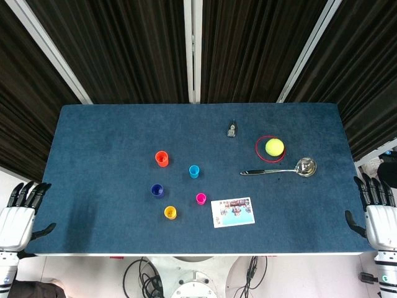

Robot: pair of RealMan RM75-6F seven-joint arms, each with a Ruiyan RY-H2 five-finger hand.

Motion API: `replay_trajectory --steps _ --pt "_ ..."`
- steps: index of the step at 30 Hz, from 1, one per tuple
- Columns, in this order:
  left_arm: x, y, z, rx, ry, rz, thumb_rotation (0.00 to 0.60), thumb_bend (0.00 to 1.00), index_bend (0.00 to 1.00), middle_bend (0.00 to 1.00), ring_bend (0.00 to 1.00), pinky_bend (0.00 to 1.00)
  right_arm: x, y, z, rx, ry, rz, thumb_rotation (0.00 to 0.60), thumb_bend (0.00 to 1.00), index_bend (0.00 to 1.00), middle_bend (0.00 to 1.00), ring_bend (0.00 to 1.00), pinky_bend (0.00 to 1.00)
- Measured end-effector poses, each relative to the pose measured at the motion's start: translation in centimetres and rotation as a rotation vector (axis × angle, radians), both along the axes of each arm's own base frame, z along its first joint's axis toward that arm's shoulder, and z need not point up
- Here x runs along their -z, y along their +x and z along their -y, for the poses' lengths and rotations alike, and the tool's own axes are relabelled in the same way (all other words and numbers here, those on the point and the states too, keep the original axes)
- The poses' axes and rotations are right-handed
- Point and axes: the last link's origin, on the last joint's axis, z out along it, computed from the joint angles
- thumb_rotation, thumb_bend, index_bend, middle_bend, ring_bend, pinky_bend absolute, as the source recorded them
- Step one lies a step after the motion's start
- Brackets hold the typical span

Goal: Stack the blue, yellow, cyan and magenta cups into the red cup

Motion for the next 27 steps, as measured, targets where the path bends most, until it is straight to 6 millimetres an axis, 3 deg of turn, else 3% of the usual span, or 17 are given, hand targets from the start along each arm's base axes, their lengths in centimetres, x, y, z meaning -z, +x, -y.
replay_trajectory --steps 11,20,27 --pt "0.2 1.0 -0.8 0.036 -0.001 0.006 0.6 0.13 0.12 0.11 0.02 0.0 -0.2 -0.9 -0.1 0.017 -0.004 -0.017 0.6 0.31 0.0 0.0 0.0 0.0" --pt "1.1 3.8 -2.4 0.125 -0.053 0.017 0.6 0.13 0.12 0.11 0.02 0.0 -0.1 -0.9 0.2 0.015 0.008 -0.015 0.6 0.31 0.0 0.0 0.0 0.0" --pt "3.7 7.0 -5.0 0.196 -0.185 0.016 0.6 0.13 0.12 0.11 0.02 0.0 -0.3 -0.8 0.1 0.01 0.0 -0.013 0.6 0.31 0.0 0.0 0.0 0.0"
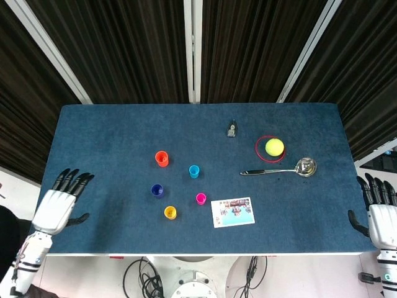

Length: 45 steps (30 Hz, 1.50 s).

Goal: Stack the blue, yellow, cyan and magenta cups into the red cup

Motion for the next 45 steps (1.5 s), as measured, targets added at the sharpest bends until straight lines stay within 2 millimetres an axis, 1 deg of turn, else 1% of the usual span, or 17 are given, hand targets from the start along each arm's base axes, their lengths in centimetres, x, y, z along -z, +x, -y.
replay_trajectory --steps 6,15,20,24,28,35,37,41,45 --pt "2.8 2.6 -2.2 0.043 -0.115 0.001 0.6 0.13 0.12 0.11 0.02 0.0 -0.6 0.3 -0.7 -0.02 -0.021 0.009 0.6 0.31 0.0 0.0 0.0 0.0" --pt "7.4 6.0 -4.1 0.08 -0.271 0.009 0.6 0.13 0.12 0.11 0.03 0.0 -0.4 -0.2 -1.7 -0.017 -0.015 0.016 0.6 0.31 0.0 0.0 0.0 0.0" --pt "9.1 7.5 -5.0 0.102 -0.301 0.008 0.6 0.15 0.12 0.11 0.03 0.0 -0.3 -0.3 -2.0 -0.019 -0.01 0.013 0.6 0.31 0.0 0.0 0.0 0.0" --pt "10.1 8.5 -5.7 0.121 -0.319 0.011 0.6 0.17 0.15 0.13 0.07 0.0 -0.4 -0.3 -2.2 -0.022 -0.007 0.011 0.6 0.31 0.0 0.0 0.0 0.0" --pt "11.1 9.0 -6.5 0.13 -0.323 0.003 0.6 0.19 0.18 0.14 0.08 0.0 -0.3 -0.3 -2.5 -0.022 -0.002 0.006 0.6 0.31 0.0 0.0 0.0 0.0" --pt "12.3 9.4 -7.8 0.119 -0.333 0.012 0.6 0.2 0.22 0.17 0.15 0.0 -0.4 -0.4 -2.5 -0.016 -0.001 0.004 0.6 0.31 0.0 0.0 0.0 0.0" --pt "12.7 9.5 -8.2 0.111 -0.342 0.022 0.6 0.21 0.23 0.18 0.18 0.0 -0.4 -0.4 -2.5 -0.015 0.0 0.005 0.6 0.31 0.0 0.0 0.0 0.0" --pt "13.4 9.3 -9.0 0.115 -0.329 0.003 0.6 0.21 0.27 0.23 0.27 0.01 -0.4 -0.6 -2.5 -0.009 0.002 0.005 0.6 0.31 0.0 0.0 0.0 0.0" --pt "13.7 9.1 -9.5 0.128 -0.297 -0.025 0.6 0.21 0.37 0.3 0.36 0.08 -0.4 -0.8 -2.5 -0.002 0.005 0.007 0.6 0.31 0.0 0.0 0.0 0.0"
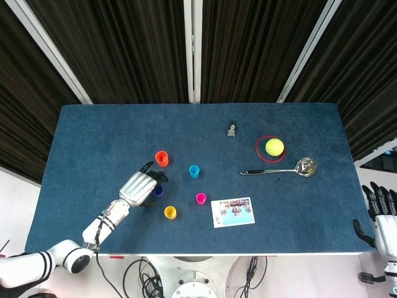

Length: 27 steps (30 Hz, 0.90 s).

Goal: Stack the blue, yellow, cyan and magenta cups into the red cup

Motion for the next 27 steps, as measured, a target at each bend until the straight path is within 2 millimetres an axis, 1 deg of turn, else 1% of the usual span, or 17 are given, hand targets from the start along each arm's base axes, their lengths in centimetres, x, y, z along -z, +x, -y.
replay_trajectory --steps 4,11,17,23,27 --pt "0.5 -0.2 -0.3 0.01 0.03 -0.008 0.6 0.21 0.39 0.34 0.39 0.1 0.0 -0.1 0.0 0.002 0.003 0.003 0.6 0.31 0.0 0.0 0.0 0.0" --pt "1.1 0.0 -0.4 0.009 0.01 0.006 0.6 0.22 0.39 0.36 0.41 0.1 0.0 -0.3 0.1 0.007 0.004 0.003 0.6 0.31 0.0 0.0 0.0 0.0" --pt "1.7 0.0 -0.7 0.007 0.005 0.003 0.6 0.25 0.44 0.4 0.43 0.11 0.0 -0.4 0.1 0.012 0.005 0.004 0.6 0.31 0.0 0.0 0.0 0.0" --pt "1.8 0.1 -0.8 0.009 0.003 0.007 0.6 0.26 0.46 0.44 0.47 0.12 0.1 -0.5 0.2 0.015 0.009 0.004 0.6 0.31 0.0 0.0 0.0 0.0" --pt "1.8 0.1 -0.8 0.002 0.0 0.007 0.6 0.26 0.47 0.47 0.52 0.12 0.2 -0.4 0.3 0.013 0.013 0.004 0.6 0.31 0.0 0.0 0.0 0.0"
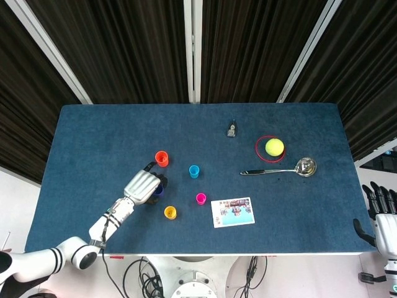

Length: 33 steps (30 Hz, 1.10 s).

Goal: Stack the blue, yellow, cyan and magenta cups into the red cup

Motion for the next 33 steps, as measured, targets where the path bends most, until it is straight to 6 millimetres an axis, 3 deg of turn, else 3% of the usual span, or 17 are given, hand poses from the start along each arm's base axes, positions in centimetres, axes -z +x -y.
replay_trajectory --steps 17,26,33 --pt "-2.1 2.4 -0.1 0.074 0.057 0.032 0.6 0.26 0.47 0.5 0.55 0.13 -0.1 0.0 0.0 -0.002 -0.006 0.002 0.6 0.31 0.0 0.0 0.0 0.0" --pt "-4.0 4.7 -3.7 0.055 0.138 0.084 0.6 0.26 0.47 0.5 0.55 0.12 -0.1 0.0 -0.1 -0.004 -0.008 0.007 0.6 0.31 0.0 0.0 0.0 0.0" --pt "-3.8 5.6 -7.0 0.037 0.173 0.06 0.6 0.26 0.47 0.5 0.55 0.12 -0.4 0.0 -0.2 -0.014 -0.022 0.017 0.6 0.31 0.0 0.0 0.0 0.0"
